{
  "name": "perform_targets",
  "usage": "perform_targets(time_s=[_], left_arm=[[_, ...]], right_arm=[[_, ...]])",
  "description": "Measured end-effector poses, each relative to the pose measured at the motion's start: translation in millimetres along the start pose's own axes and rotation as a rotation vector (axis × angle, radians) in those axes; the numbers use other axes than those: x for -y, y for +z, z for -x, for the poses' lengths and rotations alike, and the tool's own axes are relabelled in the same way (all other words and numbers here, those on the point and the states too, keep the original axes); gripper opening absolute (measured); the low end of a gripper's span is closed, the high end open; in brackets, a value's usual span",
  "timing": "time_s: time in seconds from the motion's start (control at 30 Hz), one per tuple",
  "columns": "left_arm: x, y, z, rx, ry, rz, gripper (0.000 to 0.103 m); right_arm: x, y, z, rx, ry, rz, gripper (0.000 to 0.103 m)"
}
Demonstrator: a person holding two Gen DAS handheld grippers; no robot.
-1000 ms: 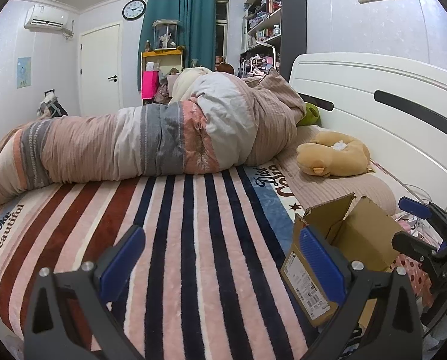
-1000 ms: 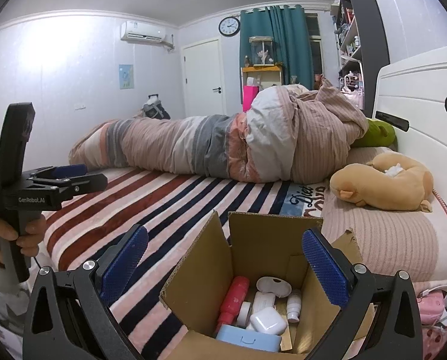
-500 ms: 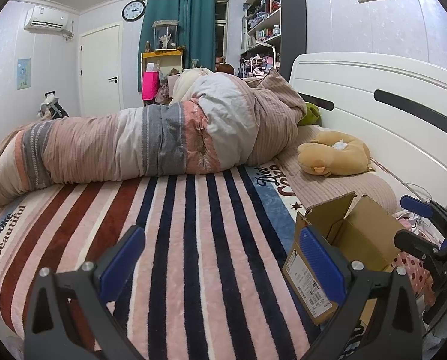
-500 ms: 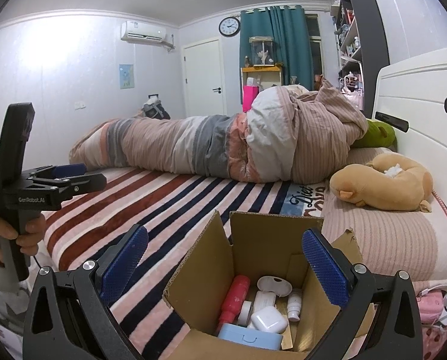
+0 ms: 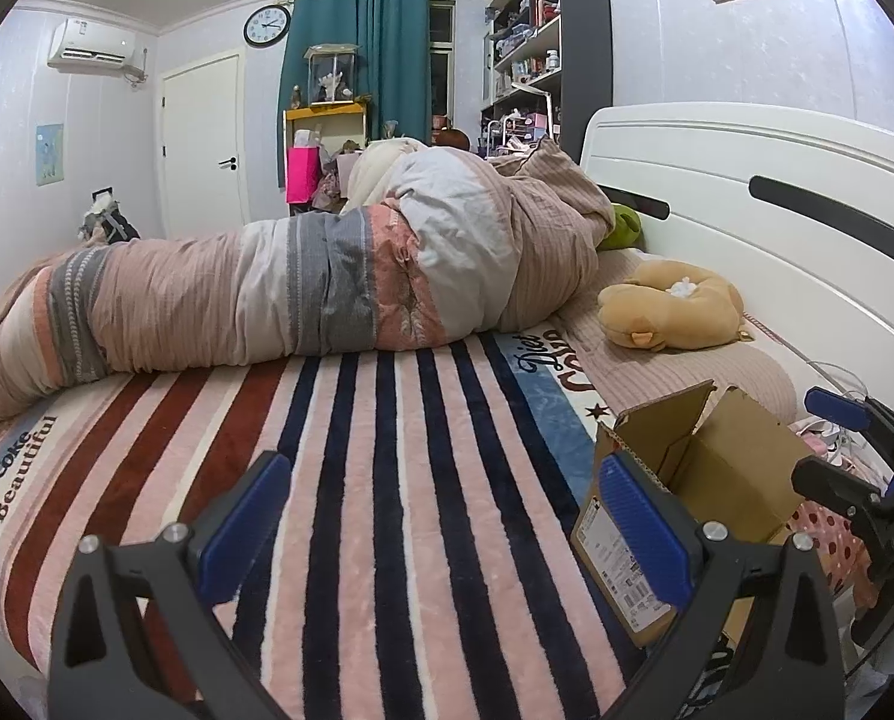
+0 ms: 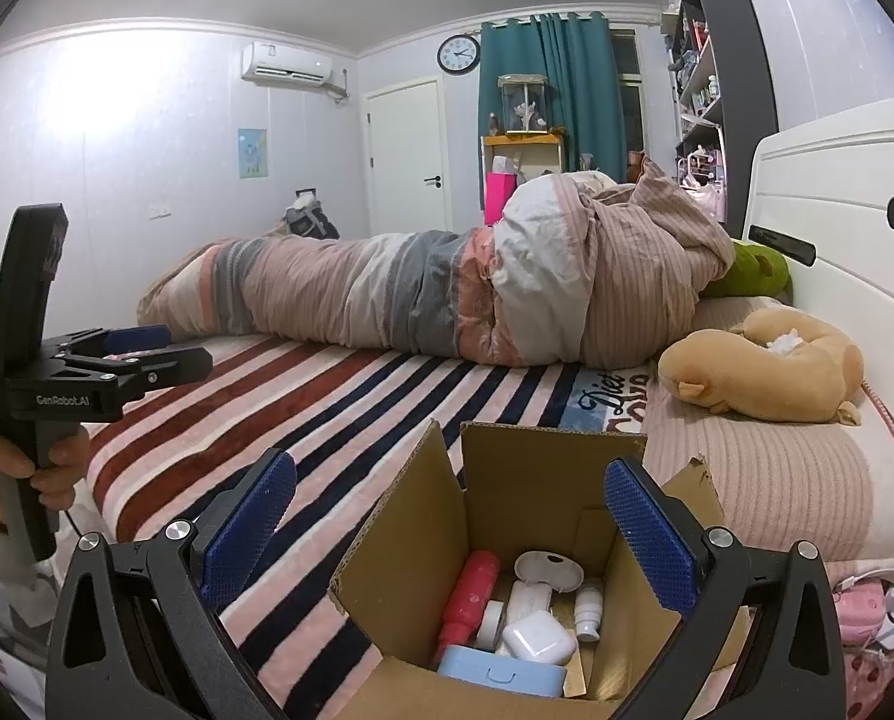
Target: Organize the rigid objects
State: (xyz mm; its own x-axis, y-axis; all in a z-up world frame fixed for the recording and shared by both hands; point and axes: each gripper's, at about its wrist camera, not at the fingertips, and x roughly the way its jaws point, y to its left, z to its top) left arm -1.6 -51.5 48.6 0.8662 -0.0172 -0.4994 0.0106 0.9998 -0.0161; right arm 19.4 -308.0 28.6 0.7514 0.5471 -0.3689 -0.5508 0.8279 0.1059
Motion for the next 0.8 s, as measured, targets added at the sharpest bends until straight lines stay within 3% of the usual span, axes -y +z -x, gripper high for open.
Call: perform_targets(time_s=[0.8], left_arm=[[-3.4,0.3,0.6,-0.001,-0.002,-0.005,0.102]], right_arm=[[0.0,-2.2,1.1,-0.002,-0.005,-0.007,0.103]])
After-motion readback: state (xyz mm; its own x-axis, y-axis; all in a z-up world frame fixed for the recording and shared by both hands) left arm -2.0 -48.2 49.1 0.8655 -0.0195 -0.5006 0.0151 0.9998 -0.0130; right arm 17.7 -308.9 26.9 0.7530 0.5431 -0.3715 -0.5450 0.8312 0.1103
